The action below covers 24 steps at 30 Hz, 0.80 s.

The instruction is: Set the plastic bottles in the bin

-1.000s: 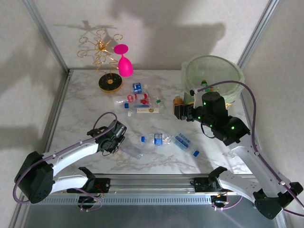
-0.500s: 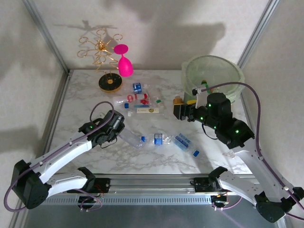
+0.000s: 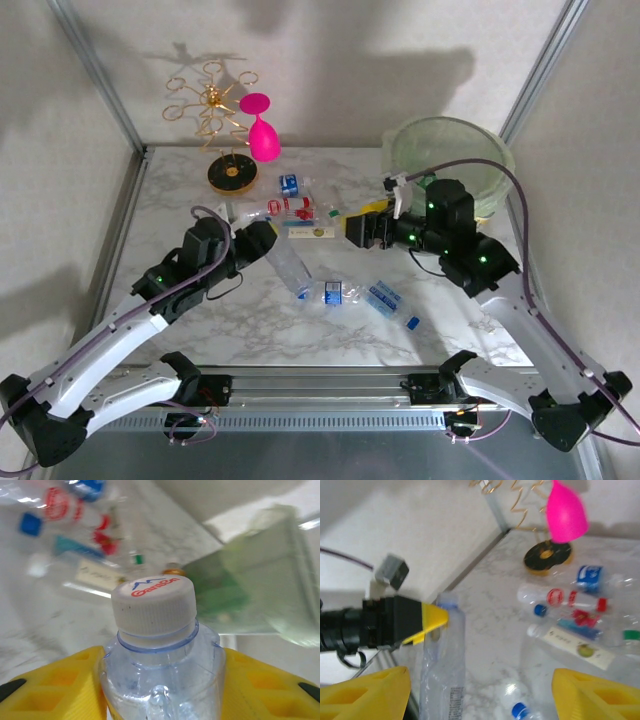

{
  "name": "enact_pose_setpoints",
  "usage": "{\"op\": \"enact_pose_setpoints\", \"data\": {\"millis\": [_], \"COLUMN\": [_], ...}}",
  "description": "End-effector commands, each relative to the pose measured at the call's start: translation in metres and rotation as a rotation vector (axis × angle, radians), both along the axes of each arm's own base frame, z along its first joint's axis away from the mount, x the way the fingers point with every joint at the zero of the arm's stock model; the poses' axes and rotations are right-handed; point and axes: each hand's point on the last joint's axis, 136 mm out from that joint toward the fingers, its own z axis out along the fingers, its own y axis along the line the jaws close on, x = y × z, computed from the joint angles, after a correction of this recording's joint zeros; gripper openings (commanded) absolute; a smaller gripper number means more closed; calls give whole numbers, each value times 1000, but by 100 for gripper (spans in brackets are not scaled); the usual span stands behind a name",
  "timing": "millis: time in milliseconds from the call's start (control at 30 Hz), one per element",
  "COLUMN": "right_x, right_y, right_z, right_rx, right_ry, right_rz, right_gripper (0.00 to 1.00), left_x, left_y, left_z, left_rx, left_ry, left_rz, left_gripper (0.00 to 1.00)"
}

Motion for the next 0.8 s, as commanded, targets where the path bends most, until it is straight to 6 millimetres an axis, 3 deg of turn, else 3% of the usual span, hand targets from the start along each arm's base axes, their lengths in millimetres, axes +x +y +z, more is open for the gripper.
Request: {"op": "enact_pose_setpoints", "data": {"millis": [0,200,367,567,767], "right_x": [-24,-54,-54,-67,-80], "right_y": [18,39,45,60,76], "right_z": [29,37,39,39,33], "right_rx": [120,270,301,330,334], "right_ry": [-3,87,115,124,165], "right_rz": [166,410,434,491,553], "right_gripper": [74,78,86,86,84], "left_x": [-9,-29,-44,-54,-54], "left_y": [-31,-49,-59,-60,-62], "left_z": [73,124,149,159,156], "left_rx": [-94,-202,-280,-325,-321], "left_ry": [-241,-403,-475,-510,-501], "left_rz": [-198,-349,-448,-485,-490], "left_gripper": [44,44,44,44,44]}}
